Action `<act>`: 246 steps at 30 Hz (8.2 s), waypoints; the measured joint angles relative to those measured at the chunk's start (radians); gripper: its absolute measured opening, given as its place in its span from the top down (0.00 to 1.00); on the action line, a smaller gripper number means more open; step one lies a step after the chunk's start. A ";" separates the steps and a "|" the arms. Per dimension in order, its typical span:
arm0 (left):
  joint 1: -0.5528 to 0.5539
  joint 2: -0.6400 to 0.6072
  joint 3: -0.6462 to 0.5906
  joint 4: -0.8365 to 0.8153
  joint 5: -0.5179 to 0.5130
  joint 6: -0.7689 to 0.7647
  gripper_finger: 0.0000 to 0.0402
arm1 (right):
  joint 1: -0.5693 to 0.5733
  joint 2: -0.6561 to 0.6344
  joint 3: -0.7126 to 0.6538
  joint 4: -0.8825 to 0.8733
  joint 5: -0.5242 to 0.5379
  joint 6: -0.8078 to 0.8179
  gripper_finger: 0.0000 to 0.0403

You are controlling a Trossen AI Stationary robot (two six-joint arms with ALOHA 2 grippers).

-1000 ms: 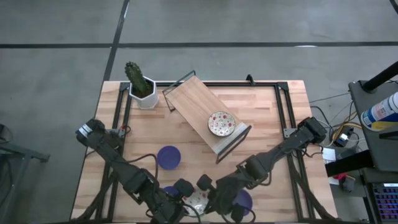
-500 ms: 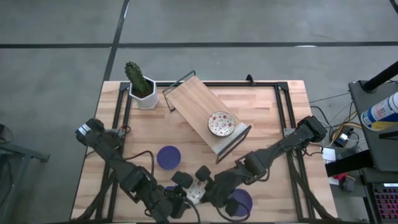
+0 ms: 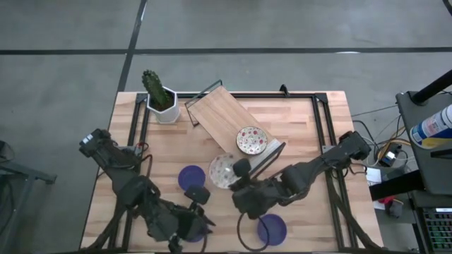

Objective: Pick & Place Mini bowls
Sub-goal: Stack the white patterned bowl on the other white patterned bowls on the shelf, then put the top blue bowl on the shelf

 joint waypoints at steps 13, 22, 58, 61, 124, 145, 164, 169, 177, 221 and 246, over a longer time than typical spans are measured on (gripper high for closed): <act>-0.026 0.000 -0.002 -0.007 0.003 0.005 0.78 | -0.077 -0.023 0.169 -0.392 0.139 0.285 0.98; -0.026 0.000 -0.003 -0.008 0.003 0.000 0.78 | -0.156 -0.093 0.077 -0.401 0.120 0.342 0.98; -0.029 0.000 -0.004 -0.009 0.003 0.000 0.78 | -0.248 -0.367 -0.478 0.072 -0.051 0.316 0.92; -0.029 0.000 -0.004 -0.011 0.003 -0.001 0.78 | -0.250 -0.367 -0.482 0.071 -0.052 0.321 0.89; 0.014 0.000 -0.435 -0.345 -0.118 -0.586 0.78 | 0.121 -0.374 -0.300 0.194 0.145 0.261 0.78; 0.180 -0.004 -0.671 -0.228 0.120 -0.598 0.78 | 0.287 -0.374 -0.284 0.238 0.250 0.257 0.82; 0.184 -0.011 -0.731 -0.117 0.147 -0.557 0.78 | 0.283 -0.374 -0.285 0.237 0.250 0.260 0.84; 0.193 -0.011 -0.759 -0.116 0.110 -0.560 0.78 | 0.283 -0.374 -0.285 0.237 0.249 0.260 0.84; 0.214 -0.011 -0.793 -0.104 0.046 -0.557 0.80 | 0.283 -0.374 -0.285 0.237 0.249 0.264 0.84; 0.727 -0.019 -0.030 -0.575 -0.101 -0.162 1.00 | 0.317 -0.367 -0.285 0.237 0.243 0.313 0.86; 1.020 0.149 -0.051 -0.380 0.110 0.094 1.00 | 0.323 -0.364 -0.302 0.236 0.239 0.365 0.86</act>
